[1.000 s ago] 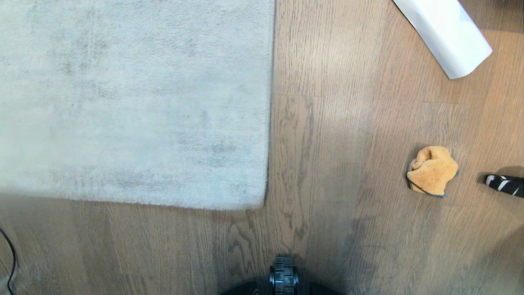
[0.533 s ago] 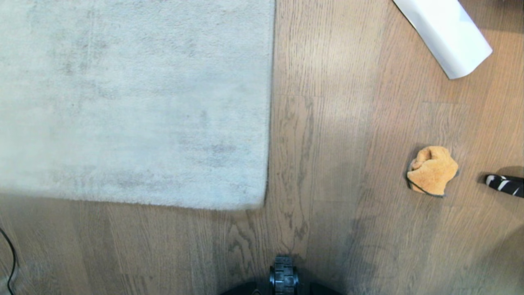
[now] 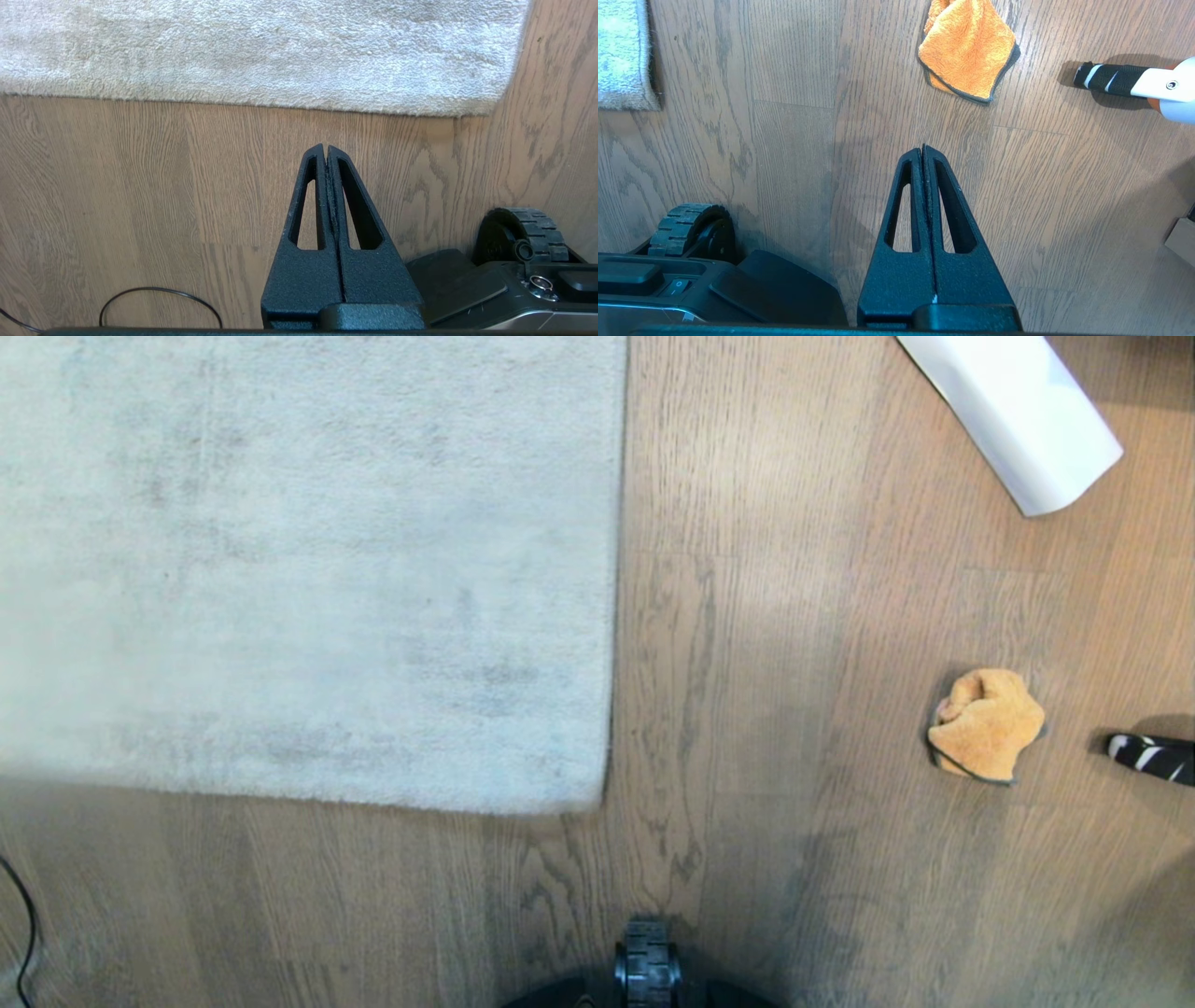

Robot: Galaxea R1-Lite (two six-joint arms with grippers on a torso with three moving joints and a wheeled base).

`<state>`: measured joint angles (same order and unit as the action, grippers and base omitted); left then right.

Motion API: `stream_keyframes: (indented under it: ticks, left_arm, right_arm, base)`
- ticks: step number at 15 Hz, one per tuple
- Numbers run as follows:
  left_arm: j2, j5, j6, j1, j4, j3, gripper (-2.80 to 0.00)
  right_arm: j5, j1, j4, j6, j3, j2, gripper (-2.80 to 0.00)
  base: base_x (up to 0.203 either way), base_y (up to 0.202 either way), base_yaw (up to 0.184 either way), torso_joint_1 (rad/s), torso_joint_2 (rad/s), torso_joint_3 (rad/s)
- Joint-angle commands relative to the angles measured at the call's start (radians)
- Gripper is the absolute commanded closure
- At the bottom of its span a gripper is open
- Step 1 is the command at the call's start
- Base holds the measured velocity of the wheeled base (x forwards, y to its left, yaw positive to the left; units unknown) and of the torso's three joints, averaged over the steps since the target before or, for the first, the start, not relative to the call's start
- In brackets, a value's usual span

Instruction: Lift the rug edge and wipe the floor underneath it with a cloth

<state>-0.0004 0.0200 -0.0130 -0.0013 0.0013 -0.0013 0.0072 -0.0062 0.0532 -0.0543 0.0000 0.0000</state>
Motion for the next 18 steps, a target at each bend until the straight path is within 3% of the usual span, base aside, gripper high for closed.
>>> stream_keyframes:
  ticks: [1,18]
  left_arm:
    - [0.000,0.001,-0.001,0.000,0.000,0.000,0.00]
    - [0.000,0.000,-0.002,0.000,0.000,0.000,0.00]
  right_arm:
    - [0.000,0.000,0.000,-0.001,0.000,0.000,0.00]
    - [0.000,0.000,0.001,-0.001,0.000,0.000,0.00]
  base:
    - [0.000,0.000,0.000,0.000,0.00,0.000]
    - [0.000,0.000,0.000,0.000,0.00,0.000]
